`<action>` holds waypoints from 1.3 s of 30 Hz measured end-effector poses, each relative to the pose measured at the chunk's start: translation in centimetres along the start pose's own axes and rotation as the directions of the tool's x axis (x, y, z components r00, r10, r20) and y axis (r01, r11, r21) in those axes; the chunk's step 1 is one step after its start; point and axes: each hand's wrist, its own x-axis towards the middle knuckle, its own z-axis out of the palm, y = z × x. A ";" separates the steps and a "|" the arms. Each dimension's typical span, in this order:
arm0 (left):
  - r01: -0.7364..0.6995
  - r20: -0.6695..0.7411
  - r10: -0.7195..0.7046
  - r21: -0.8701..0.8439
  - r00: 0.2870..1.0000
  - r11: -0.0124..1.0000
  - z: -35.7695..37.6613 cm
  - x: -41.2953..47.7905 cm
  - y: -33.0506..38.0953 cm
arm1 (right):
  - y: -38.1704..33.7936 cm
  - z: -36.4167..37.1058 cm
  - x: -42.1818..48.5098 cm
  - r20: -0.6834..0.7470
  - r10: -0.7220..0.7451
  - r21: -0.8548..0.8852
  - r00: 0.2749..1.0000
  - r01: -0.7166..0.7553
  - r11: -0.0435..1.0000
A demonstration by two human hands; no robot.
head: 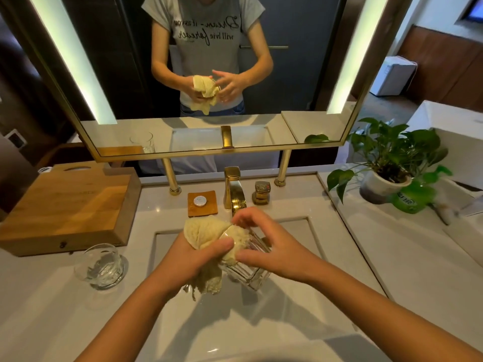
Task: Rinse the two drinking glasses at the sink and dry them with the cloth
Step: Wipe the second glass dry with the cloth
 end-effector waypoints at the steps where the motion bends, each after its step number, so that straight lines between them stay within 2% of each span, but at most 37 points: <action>1: 0.008 0.009 -0.008 -0.035 1.000 0.999 0.2 0.1 0.1 | -0.1 -0.1 0.1 0.052 0.032 0.016 0.998 -0.033 0.999; 3: -0.002 -0.032 0.001 -0.048 1.000 0.999 0.7 0.2 0.0 | 0.0 0.0 0.2 0.132 0.137 0.180 0.982 -0.159 0.971; 6: 0.001 -0.265 -0.022 -0.078 0.964 0.997 2.0 0.2 -0.9 | 0.5 1.3 0.1 0.071 0.249 0.395 0.966 -0.256 0.882; 8: -0.006 -0.422 -0.035 -0.095 0.906 0.996 2.8 0.1 -1.5 | 1.3 2.4 0.0 -0.055 0.264 0.357 0.963 -0.228 0.906; 10: -0.015 -0.536 -0.072 -0.157 0.841 0.988 3.3 -0.2 -1.8 | 1.8 3.5 -0.2 -0.206 0.201 0.238 0.958 -0.151 0.959; 13: -0.041 -0.588 -0.088 -0.203 0.804 0.978 3.4 -0.5 -1.7 | 1.7 4.2 -0.2 -0.396 0.075 0.170 0.915 -0.007 0.985; 15: -0.033 -0.548 -0.104 -0.234 0.830 0.972 3.8 -0.9 -1.8 | 1.3 4.1 0.2 -0.497 -0.020 0.168 0.868 0.118 0.979; 17: 0.016 -0.439 -0.148 -0.291 0.886 0.957 4.6 -1.3 -1.9 | 0.8 4.1 0.9 -0.571 -0.082 0.142 0.817 0.196 0.970; 20: 0.065 -0.307 -0.205 -0.410 0.929 0.910 5.3 -1.4 -2.1 | 0.1 4.7 2.0 -0.611 -0.093 0.110 0.786 0.201 0.973; 22: 0.061 -0.283 -0.199 -0.433 0.938 0.900 5.0 -1.3 -2.4 | 0.0 4.4 2.3 -0.584 -0.104 0.050 0.805 0.164 0.985; 24: 0.076 -0.269 -0.192 -0.389 0.944 0.918 4.3 -1.3 -2.8 | 0.0 2.9 2.3 -0.436 -0.066 -0.071 0.898 0.039 0.997; 26: 0.085 -0.241 -0.125 -0.169 0.962 0.982 4.0 -1.3 -3.0 | -0.7 1.2 2.6 -0.152 0.061 -0.290 0.986 -0.104 0.951; 28: 0.067 -0.211 -0.055 0.049 0.976 0.997 4.3 -1.3 -3.1 | -1.3 0.8 2.9 0.082 0.210 -0.417 0.974 -0.158 0.895; 31: 0.023 -0.162 -0.019 0.019 0.987 1.000 4.2 -1.6 -3.0 | -1.6 1.2 3.0 0.186 0.217 -0.287 0.958 -0.159 0.945; 33: 0.076 -0.104 -0.082 -0.061 0.991 0.995 3.1 -1.8 -3.1 | -1.4 1.7 2.8 0.195 0.151 -0.145 0.969 -0.124 0.982; 36: 0.222 0.037 -0.220 -0.240 0.975 0.945 0.7 -2.0 -3.0 | -0.8 2.7 2.8 0.116 0.083 0.045 0.990 -0.089 0.995; 39: 0.322 0.158 -0.281 -0.431 0.947 0.843 -1.1 -2.4 -3.3 | -1.1 4.1 3.0 0.031 0.028 0.138 0.999 -0.032 0.990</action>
